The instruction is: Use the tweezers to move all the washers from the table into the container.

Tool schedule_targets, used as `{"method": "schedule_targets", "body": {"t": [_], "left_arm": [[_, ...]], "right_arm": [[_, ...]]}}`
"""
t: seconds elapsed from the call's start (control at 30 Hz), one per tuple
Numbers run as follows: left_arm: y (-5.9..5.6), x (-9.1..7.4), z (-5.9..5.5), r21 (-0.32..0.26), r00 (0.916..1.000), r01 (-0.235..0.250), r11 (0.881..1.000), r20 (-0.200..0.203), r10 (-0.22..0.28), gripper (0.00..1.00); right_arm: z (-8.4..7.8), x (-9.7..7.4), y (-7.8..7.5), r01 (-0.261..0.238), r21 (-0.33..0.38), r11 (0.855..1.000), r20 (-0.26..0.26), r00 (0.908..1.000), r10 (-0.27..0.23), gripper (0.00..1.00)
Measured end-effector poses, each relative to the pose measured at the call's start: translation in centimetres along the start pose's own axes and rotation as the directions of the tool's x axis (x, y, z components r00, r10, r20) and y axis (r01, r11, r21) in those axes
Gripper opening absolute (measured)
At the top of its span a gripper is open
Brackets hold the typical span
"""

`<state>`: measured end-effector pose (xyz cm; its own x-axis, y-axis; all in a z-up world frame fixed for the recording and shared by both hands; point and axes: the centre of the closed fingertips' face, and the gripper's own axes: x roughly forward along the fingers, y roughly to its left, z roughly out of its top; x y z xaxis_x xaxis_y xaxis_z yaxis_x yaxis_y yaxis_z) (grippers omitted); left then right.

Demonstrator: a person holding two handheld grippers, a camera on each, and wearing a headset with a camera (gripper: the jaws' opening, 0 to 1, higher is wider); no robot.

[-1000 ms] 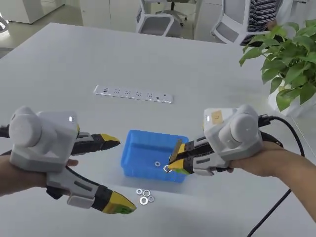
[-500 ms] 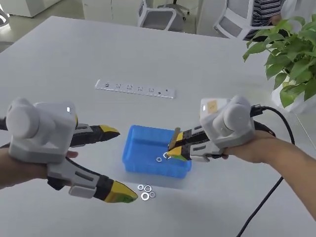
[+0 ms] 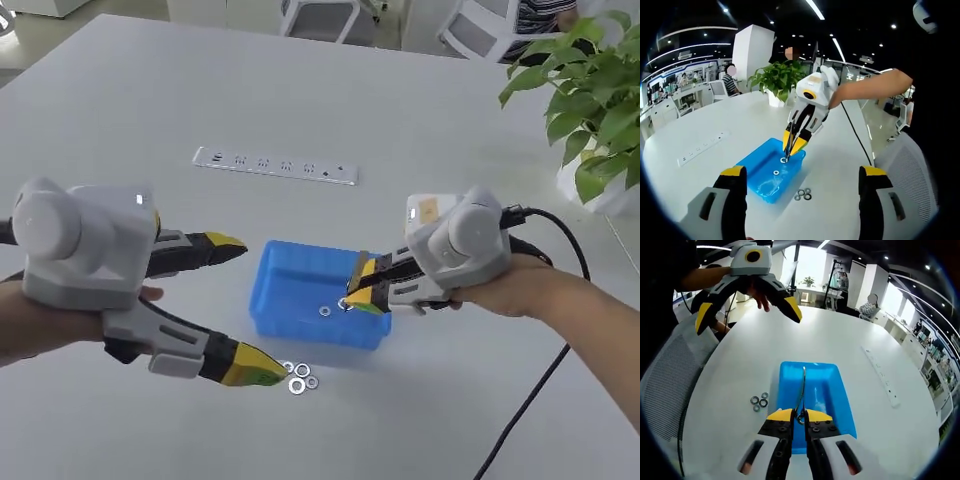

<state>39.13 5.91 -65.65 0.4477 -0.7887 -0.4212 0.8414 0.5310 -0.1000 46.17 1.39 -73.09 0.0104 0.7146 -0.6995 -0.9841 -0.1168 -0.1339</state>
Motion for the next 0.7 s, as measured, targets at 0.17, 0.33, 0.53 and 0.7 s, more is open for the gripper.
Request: {"method": "schedule_targets", "body": {"t": [0.17, 0.33, 0.53, 0.7], "left_arm": [[1.1, 0.7, 0.4, 0.012, 0.9997, -0.025, 1.000, 0.007, 0.025, 0.92], [2.0, 1.8, 0.6, 0.030, 0.9995, -0.031, 0.999, 0.006, 0.031, 0.82], [2.5, 3.6, 0.7, 0.054, 0.9999, -0.011, 0.998, -0.003, 0.011, 0.72], [2.9, 5.1, 1.3, 0.090, 1.0000, 0.009, 0.996, 0.001, -0.009, 0.58]], "right_arm": [[-0.7, 0.9, -0.1, -0.011, 0.004, 1.000, -0.007, 0.9999, 0.011, 0.09], [-1.4, 1.8, -0.2, -0.028, 0.015, 1.000, -0.013, 0.9995, 0.028, 0.09], [-1.9, 2.5, -0.4, -0.038, 0.021, 0.999, -0.013, 0.9992, 0.038, 0.09], [-2.3, 3.0, -0.6, -0.047, 0.025, 0.999, -0.016, 0.9988, 0.047, 0.09]]}}
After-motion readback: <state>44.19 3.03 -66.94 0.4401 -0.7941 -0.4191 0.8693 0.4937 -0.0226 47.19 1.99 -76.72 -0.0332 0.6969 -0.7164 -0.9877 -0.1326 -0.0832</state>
